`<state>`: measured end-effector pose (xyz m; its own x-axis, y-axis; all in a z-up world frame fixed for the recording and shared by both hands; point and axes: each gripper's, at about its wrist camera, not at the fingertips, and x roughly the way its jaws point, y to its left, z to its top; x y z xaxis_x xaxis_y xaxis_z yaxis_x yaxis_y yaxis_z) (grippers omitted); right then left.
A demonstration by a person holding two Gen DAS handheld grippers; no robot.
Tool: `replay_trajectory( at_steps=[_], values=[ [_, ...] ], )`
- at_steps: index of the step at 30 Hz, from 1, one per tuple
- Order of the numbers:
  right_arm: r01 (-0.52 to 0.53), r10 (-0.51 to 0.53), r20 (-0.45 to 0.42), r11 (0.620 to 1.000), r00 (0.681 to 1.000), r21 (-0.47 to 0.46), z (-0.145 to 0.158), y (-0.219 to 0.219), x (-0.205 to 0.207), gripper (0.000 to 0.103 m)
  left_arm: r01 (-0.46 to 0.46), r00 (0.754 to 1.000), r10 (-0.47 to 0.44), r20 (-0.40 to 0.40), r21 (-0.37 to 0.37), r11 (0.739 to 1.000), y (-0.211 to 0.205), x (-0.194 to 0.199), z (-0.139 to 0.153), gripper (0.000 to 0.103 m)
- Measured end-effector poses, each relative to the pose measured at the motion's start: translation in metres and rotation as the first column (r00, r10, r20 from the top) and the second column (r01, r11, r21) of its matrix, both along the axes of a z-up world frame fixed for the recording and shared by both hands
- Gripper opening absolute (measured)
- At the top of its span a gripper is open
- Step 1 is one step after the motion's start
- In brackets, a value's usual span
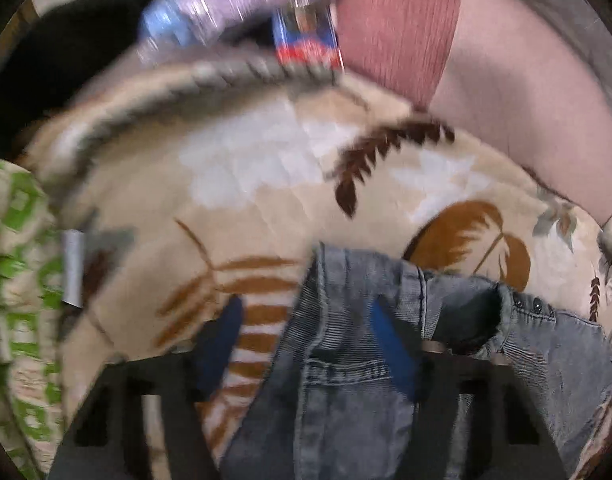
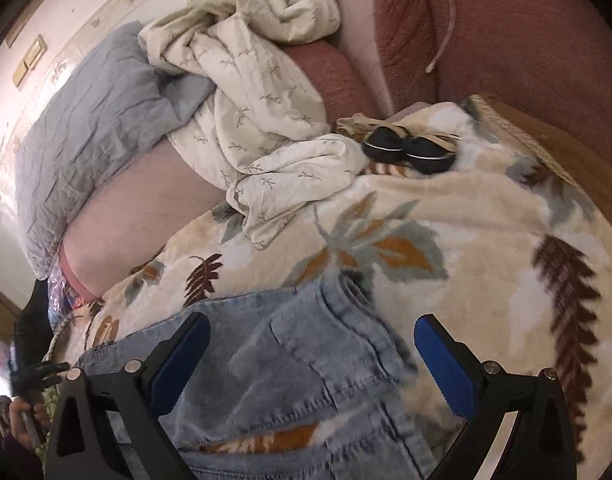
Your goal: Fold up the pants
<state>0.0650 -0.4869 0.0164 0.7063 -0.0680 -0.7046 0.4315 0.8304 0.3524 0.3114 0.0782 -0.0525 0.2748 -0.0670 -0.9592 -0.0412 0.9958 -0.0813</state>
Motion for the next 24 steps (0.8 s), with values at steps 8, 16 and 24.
replay_trajectory(
  at_steps=[8,16,24],
  values=[
    [0.007,0.015,-0.153,0.990,0.988,0.142,-0.007,-0.029,0.068,0.103,0.080,0.997,-0.079,0.026,-0.021,0.997,-0.029,-0.007,-0.007,0.019],
    [0.040,0.035,-0.384,0.982,0.923,0.185,-0.054,-0.043,0.102,0.077,0.074,0.994,-0.072,0.081,-0.024,0.997,-0.032,-0.020,0.003,0.012],
    [-0.043,0.054,-0.152,0.996,0.987,0.076,-0.012,-0.010,0.077,0.025,0.085,0.977,-0.052,0.207,-0.149,0.985,-0.013,-0.045,0.061,0.012]
  ],
)
